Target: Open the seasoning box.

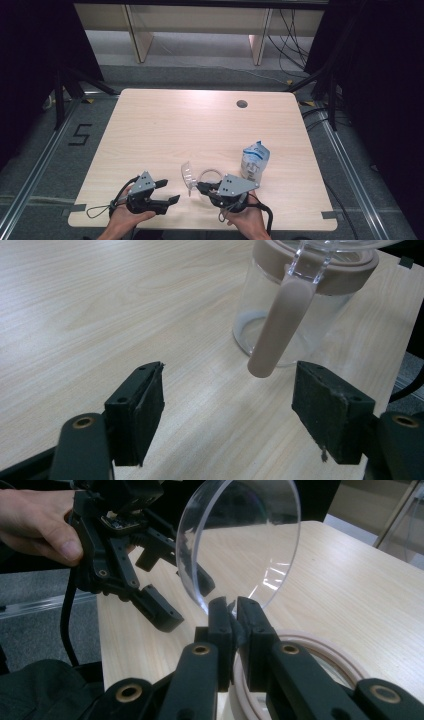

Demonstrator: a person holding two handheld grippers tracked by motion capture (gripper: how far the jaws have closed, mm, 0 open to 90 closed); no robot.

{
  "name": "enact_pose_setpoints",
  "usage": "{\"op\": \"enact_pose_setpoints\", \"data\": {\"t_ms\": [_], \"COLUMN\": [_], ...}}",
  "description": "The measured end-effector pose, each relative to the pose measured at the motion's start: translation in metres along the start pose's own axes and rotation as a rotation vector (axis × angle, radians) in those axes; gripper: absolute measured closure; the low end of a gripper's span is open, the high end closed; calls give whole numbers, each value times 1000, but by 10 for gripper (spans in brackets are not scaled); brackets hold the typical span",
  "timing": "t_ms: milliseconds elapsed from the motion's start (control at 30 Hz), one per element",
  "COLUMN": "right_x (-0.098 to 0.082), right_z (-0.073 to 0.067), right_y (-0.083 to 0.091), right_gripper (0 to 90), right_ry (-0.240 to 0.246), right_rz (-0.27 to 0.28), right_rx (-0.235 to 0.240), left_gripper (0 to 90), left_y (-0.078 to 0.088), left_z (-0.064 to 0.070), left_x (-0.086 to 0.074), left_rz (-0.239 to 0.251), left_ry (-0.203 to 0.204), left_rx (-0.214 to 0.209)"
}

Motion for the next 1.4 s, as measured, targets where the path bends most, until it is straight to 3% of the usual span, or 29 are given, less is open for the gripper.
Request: {"op": "enact_pose_setpoints", "data": {"t_ms": [400,500,533,600,667,800,833,900,933,1033,1067,1100,1133,1233,1267,1300,1333,1367,1400], "right_x": [-7,-11,-12,-16,-19,-29,-32,-37,-39,-47,-50,-53,-55,-60,-62,-64,-66,-68,-69], "right_z": [3,5,7,7,7,5,6,4,4,3,5,5,6,11,14,16,17,20,22], "right_y": [28,34,37,43,51,66,72,82,85,99,101,105,108,114,116,117,117,118,119], "right_gripper": [758,682,647,559,518,449,433,411,401,334,320,290,274,211,199,199,194,181,181], "right_ry": [-18,-32,-12,-43,-24,-62,-49,-80,-80,-144,-144,-168,-163,-198,-215,-198,-233,-214,-236], "right_rz": [31,45,50,55,64,104,103,110,131,111,129,120,116,123,120,117,123,118,115], "right_rx": [-30,-46,-59,-59,-90,-128,-155,-172,-184,-245,-279,-306,-335,-391,-404,-420,-413,-420,-429], "left_gripper": [279,275,271,257,226,182,168,166,167,166,166,166,166,166,166,166,166,166,166], "left_y": [-1,-1,-1,0,0,2,2,2,3,3,2,2,2,2,2,2,2,2,2], "left_z": [1,-1,-2,-3,-4,-6,-6,-6,-5,-5,-5,-5,-4,-4,-4,-4,-4,-4,-4], "left_x": [-2,-2,-2,-2,-3,-4,-4,-4,-4,-5,-5,-5,-5,-5,-5,-5,-5,-5,-5], "left_rz": [6,8,9,15,28,18,17,27,20,17,21,21,23,18,17,18,19,20,22], "left_ry": [29,18,19,35,66,75,76,68,84,74,72,74,82,80,76,67,59,60,58], "left_rx": [-1,-1,1,-5,-11,8,9,9,17,17,16,12,13,13,12,10,8,9,10]}}
Point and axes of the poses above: each handheld gripper's, and its own axes: y roughly backward along the jaws, x roughly out of its top, z roughly to its right, the point moved 2 cm from there along -y, roughly forward along the jaws, and after that the axes turned 14 degrees about x, right-handed, at the moved point
